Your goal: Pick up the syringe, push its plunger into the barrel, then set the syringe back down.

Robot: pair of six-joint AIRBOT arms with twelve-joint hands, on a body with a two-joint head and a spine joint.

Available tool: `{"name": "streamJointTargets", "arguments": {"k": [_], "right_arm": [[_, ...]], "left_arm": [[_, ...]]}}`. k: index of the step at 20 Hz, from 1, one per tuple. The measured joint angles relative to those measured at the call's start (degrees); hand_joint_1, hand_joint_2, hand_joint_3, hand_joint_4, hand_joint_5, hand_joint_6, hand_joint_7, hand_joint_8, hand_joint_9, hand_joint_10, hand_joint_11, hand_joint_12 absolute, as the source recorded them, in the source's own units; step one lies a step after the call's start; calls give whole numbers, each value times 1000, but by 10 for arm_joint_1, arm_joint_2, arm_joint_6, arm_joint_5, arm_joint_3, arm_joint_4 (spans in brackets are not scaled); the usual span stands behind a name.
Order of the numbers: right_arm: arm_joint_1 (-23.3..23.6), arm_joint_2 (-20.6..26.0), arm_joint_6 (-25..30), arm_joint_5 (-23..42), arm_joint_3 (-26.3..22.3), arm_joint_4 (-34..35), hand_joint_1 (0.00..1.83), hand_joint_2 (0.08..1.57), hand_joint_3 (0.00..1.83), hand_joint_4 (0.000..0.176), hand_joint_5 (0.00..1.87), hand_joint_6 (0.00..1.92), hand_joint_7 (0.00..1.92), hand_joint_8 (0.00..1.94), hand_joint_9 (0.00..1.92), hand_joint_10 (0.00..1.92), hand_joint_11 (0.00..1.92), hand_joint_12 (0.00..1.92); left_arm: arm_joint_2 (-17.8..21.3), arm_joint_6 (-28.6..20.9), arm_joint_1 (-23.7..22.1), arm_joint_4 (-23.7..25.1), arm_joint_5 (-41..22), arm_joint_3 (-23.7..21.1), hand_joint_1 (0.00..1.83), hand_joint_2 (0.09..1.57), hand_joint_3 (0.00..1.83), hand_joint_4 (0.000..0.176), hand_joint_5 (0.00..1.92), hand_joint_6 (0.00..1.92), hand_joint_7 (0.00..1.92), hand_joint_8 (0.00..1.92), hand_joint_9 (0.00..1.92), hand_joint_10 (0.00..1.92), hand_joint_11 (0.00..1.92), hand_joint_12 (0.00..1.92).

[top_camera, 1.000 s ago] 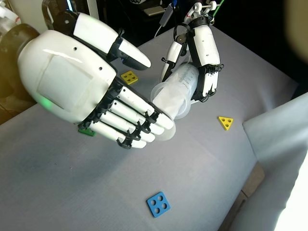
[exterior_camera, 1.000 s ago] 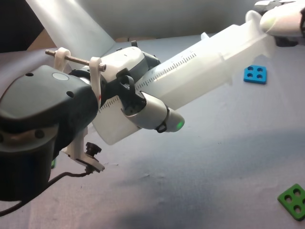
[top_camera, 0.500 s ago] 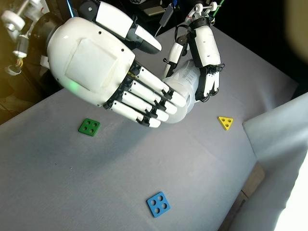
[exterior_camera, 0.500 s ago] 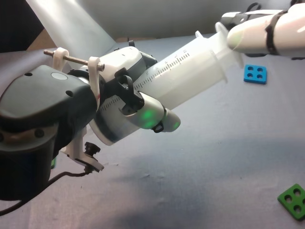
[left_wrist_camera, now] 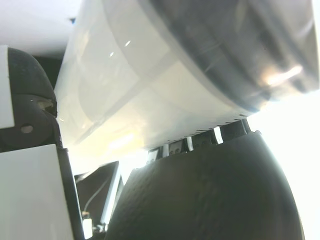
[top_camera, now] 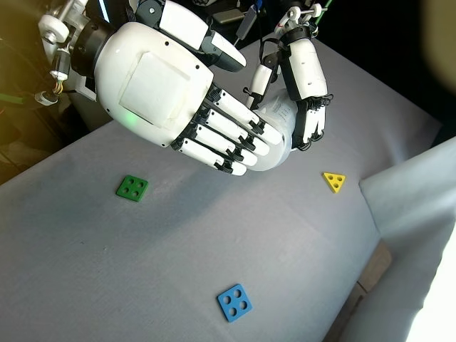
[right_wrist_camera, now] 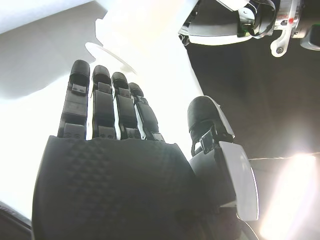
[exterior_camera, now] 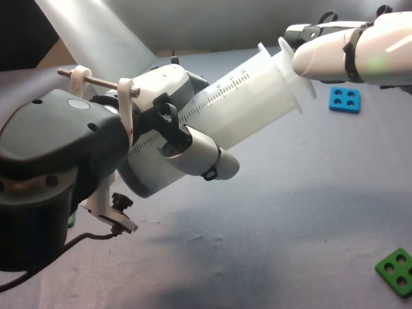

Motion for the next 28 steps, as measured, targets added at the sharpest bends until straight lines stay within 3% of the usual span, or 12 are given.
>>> {"name": "streamJointTargets", "arguments": {"k": [1,6,7,8,15,18,20,21,23,25,26,28], "right_arm": [[6,5,0,0,0,3,0,1428,0,0,142,0,127,0,107,0,0,317],[18,47,-5,9,-11,13,0,1428,0,0,143,0,127,0,106,0,0,329],[18,54,-10,11,-11,16,0,1428,0,0,143,0,127,0,106,0,0,329],[18,65,-27,11,-11,17,0,1430,0,0,154,3,135,2,114,3,0,356],[18,92,-80,13,-14,17,0,1431,1,0,160,2,141,2,119,2,0,368],[18,94,-172,23,10,21,0,1430,0,0,159,0,138,1,119,2,0,356],[18,95,-304,54,35,18,0,1430,0,0,153,0,134,0,114,0,0,358],[20,96,-367,78,48,15,0,1428,0,0,146,0,128,0,110,0,0,342],[23,96,-417,111,62,15,0,1428,0,0,147,2,131,2,111,1,0,339],[22,94,-467,127,74,16,0,1428,0,0,146,1,132,2,113,2,0,339],[22,92,-507,133,79,15,0,1429,0,0,153,2,138,3,120,3,0,366],[10,88,-596,149,83,14,0,1429,0,0,153,2,138,3,120,3,0,366]], "left_arm": [[0,-1,0,1,2,0,1304,1215,2,0,817,1202,761,1391,657,1465,379,1567],[-2,-12,0,25,17,0,1332,1231,1,0,786,1241,733,1433,641,1547,350,1600],[-2,-12,0,25,19,-1,1332,1231,1,0,786,1241,733,1433,641,1547,350,1600],[-2,-12,-2,27,25,-1,1177,1224,0,0,852,1162,714,1487,591,1377,331,1604],[-4,-10,-2,44,30,-2,1175,1214,0,0,859,1139,745,1455,627,1306,345,1599],[-5,-7,0,60,33,-2,1173,1216,1,0,847,1152,749,1456,617,1321,331,1613],[-5,-2,4,66,34,-2,1171,1218,1,0,843,1165,744,1455,620,1314,342,1595],[-5,3,9,70,34,-2,1302,1221,1,0,815,1203,748,1418,643,1484,358,1583],[-6,9,19,80,34,-2,1334,1223,0,0,802,1207,758,1407,646,1534,350,1603],[-11,23,31,91,36,-2,1337,1219,0,0,810,1199,770,1385,652,1526,338,1615],[-15,29,36,92,36,-2,1211,1212,0,0,842,1142,768,1434,625,1384,316,1628],[-21,47,41,101,38,-2,1211,1212,0,0,842,1142,768,1434,625,1384,316,1628]]}}
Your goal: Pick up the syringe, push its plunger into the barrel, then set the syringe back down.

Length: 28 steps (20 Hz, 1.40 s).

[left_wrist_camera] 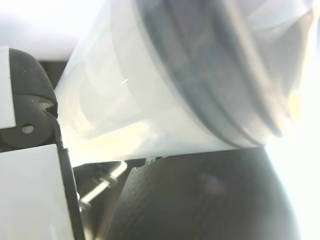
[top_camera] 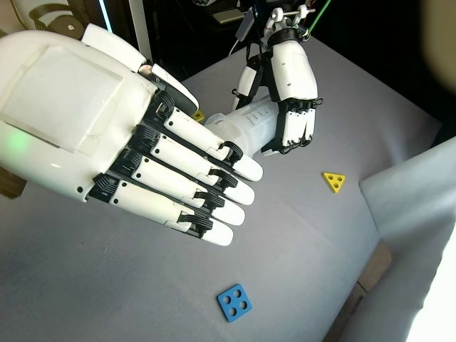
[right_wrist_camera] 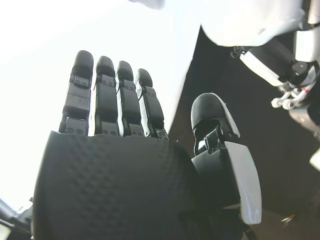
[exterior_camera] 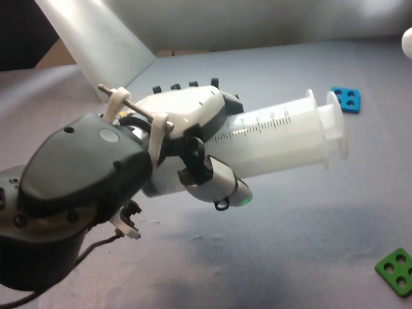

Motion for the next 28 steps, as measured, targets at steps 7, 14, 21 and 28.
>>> {"name": "streamJointTargets", "arguments": {"k": [7,14,21,28], "right_arm": [[-87,-34,-9,81,13,-108,0,1433,2,0,150,3,138,1,117,4,0,346],[-115,-38,182,170,17,-266,0,1435,0,0,140,0,129,1,112,0,0,330],[-130,-50,190,169,17,-275,0,1437,1,0,146,1,127,0,108,0,0,338],[-144,-59,196,172,17,-272,0,1437,0,0,162,1,141,1,120,1,0,363]], "left_arm": [[-26,67,43,46,-6,10,1189,1199,1,0,890,1059,769,1453,626,1322,317,1626],[-50,87,86,73,-13,27,1310,1217,1,0,834,1097,758,1469,640,1493,366,1582],[-58,89,97,80,-24,31,1200,1200,0,0,891,1041,769,1466,633,1311,345,1583],[-59,89,107,83,-24,36,1306,1223,1,0,836,1117,741,1479,619,1504,339,1593]]}}
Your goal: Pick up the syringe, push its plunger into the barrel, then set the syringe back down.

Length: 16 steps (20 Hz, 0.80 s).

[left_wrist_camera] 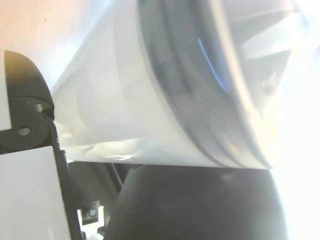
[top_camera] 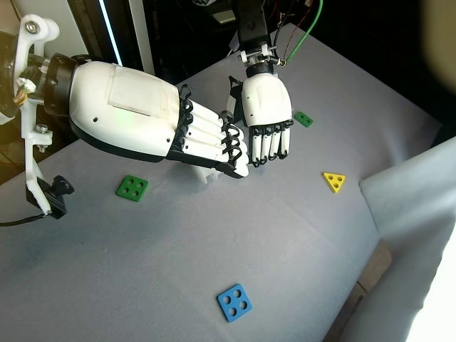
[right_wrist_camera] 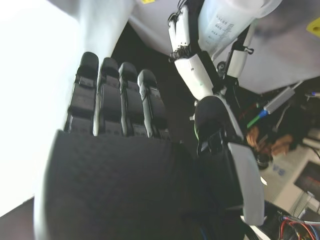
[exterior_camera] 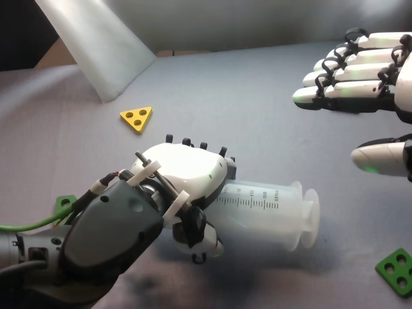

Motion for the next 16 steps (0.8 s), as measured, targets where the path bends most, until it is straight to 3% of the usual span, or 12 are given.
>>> {"name": "streamJointTargets", "arguments": {"k": [2,3,4,6,7,8,9,10,12,14,16], "right_arm": [[-9,-6,1,-3,0,-2,0,1435,0,0,161,1,139,0,119,0,0,360],[-10,-7,1,-4,0,-3,0,1435,0,0,159,0,140,0,122,2,0,363],[-10,-8,1,-4,0,-2,0,1436,0,0,158,0,139,0,122,1,0,364],[-10,-8,1,-4,0,0,0,1436,0,0,152,0,135,0,116,0,0,361],[-10,-8,1,-4,0,-1,0,1438,0,0,149,0,132,0,114,0,0,347],[-10,-8,1,-3,0,-2,0,1441,2,0,150,1,131,0,112,0,0,343],[-10,-8,1,-3,0,-2,0,1443,3,0,153,2,133,1,114,1,0,343],[-10,-8,1,-4,0,-1,0,1443,3,0,154,2,134,1,116,1,0,343],[-10,-8,1,-4,0,-2,0,1444,2,0,163,3,146,3,128,4,0,366],[-10,-8,1,-4,0,-2,0,1444,1,0,171,4,150,2,131,2,0,383],[-10,-8,1,-4,0,-2,0,1446,2,0,170,2,152,1,130,1,0,365]], "left_arm": [[0,0,0,3,0,0,1336,1222,0,0,818,1153,752,1437,640,1530,356,1553],[0,0,0,3,0,0,1336,1222,0,0,803,1195,727,1450,677,1489,465,1415],[0,0,0,3,0,0,1204,1220,0,0,794,1187,774,1409,659,1191,478,1345],[0,0,1,3,-1,0,1193,1200,1,0,746,1202,882,1288,702,982,448,1375],[0,0,3,5,-1,0,1095,1124,0,0,687,606,791,757,681,889,378,1366],[0,0,4,4,0,0,1066,1096,0,0,696,276,797,422,675,705,329,1250],[0,-1,4,0,1,0,1030,1120,0,0,674,108,774,220,644,552,265,1189],[0,-1,4,2,1,0,945,1159,0,0,610,31,708,90,595,403,188,1125],[0,0,4,5,-1,0,564,1075,0,0,292,0,391,3,370,65,16,891],[0,-2,5,6,-2,0,430,974,0,0,181,2,262,5,247,8,0,636],[0,-3,5,10,-3,0,372,922,0,0,115,0,171,0,170,0,0,508]]}}
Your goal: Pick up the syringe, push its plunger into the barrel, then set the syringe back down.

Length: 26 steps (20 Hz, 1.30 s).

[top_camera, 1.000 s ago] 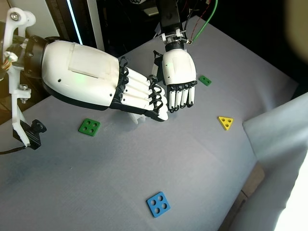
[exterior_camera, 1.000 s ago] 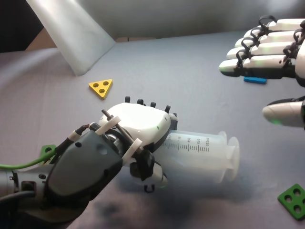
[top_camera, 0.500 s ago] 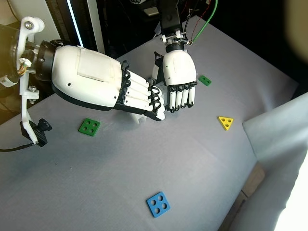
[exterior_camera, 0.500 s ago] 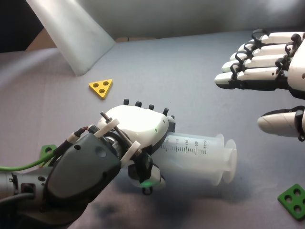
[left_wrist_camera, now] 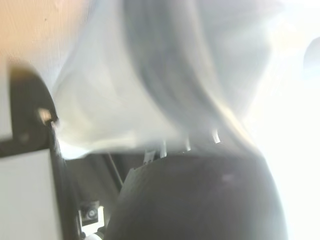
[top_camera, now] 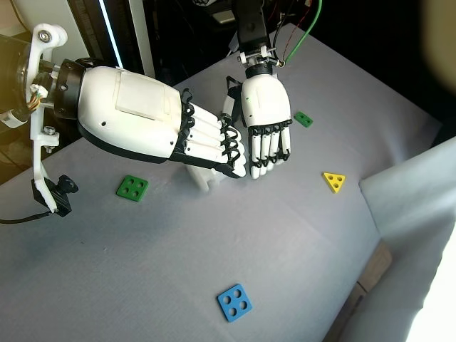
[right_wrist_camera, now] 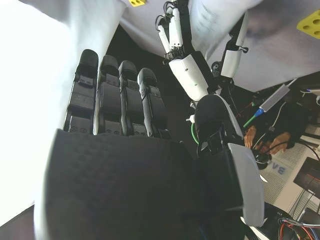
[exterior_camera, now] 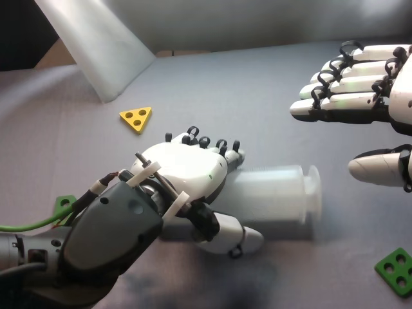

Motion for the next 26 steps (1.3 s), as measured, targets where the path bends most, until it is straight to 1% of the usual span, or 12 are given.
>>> {"name": "streamJointTargets", "arguments": {"k": [6,9,14,15,19,20,21,22,23,24,25,26], "right_arm": [[0,0,0,0,0,0,0,1450,2,0,157,1,137,4,113,3,0,324],[0,0,0,0,0,0,0,1447,0,0,167,1,145,1,123,3,0,372],[0,0,0,0,0,0,0,1446,0,0,170,0,154,1,132,3,0,389],[0,0,0,0,0,0,0,1442,0,0,155,1,136,2,113,3,0,342],[0,0,0,1,0,0,0,1442,0,0,157,2,139,3,114,4,0,325],[1,0,0,2,0,0,0,1440,0,0,154,1,139,3,112,3,0,324],[1,0,0,3,0,0,0,1439,0,0,182,7,168,8,138,9,0,387],[1,0,0,5,0,0,0,1440,0,0,307,6,310,1,261,16,0,632],[1,0,0,7,0,0,0,1448,1,0,442,20,477,16,409,40,0,927],[3,0,0,12,0,0,0,1458,1,0,591,58,664,66,580,99,73,1131],[4,0,0,16,0,0,0,1478,0,0,638,468,685,555,514,788,184,1398],[5,0,0,16,0,0,0,1504,1,0,531,1198,584,1274,458,1413,234,1722]], "left_arm": [[6,-9,0,5,7,0,261,813,0,0,0,0,13,1,41,0,0,289],[27,-20,0,26,21,0,184,720,0,0,0,0,0,0,0,0,0,82],[69,-22,-32,44,70,0,142,691,0,0,0,0,0,0,0,0,0,3],[79,-19,-40,50,83,0,121,690,0,0,0,0,0,0,0,0,0,0],[126,-17,-76,88,166,0,109,761,21,0,0,0,0,0,0,0,0,0],[140,-19,-88,106,194,0,77,948,26,0,64,6,88,10,91,13,87,57],[152,-23,-101,124,221,0,41,1084,18,0,218,23,288,30,290,32,98,451],[161,-31,-111,146,243,0,7,1294,18,0,493,156,506,368,424,545,157,1035],[171,-55,-120,175,262,1,1,1410,15,0,404,908,401,1140,337,1244,151,1566],[186,-101,-132,236,293,1,0,1492,13,0,363,1408,391,1556,336,1703,259,1850],[198,-152,-140,305,321,1,44,1555,57,0,406,1818,408,1848,436,1877,474,1907],[207,-201,-146,361,342,1,96,1568,105,0,477,1900,487,1906,526,1912,612,1918]]}}
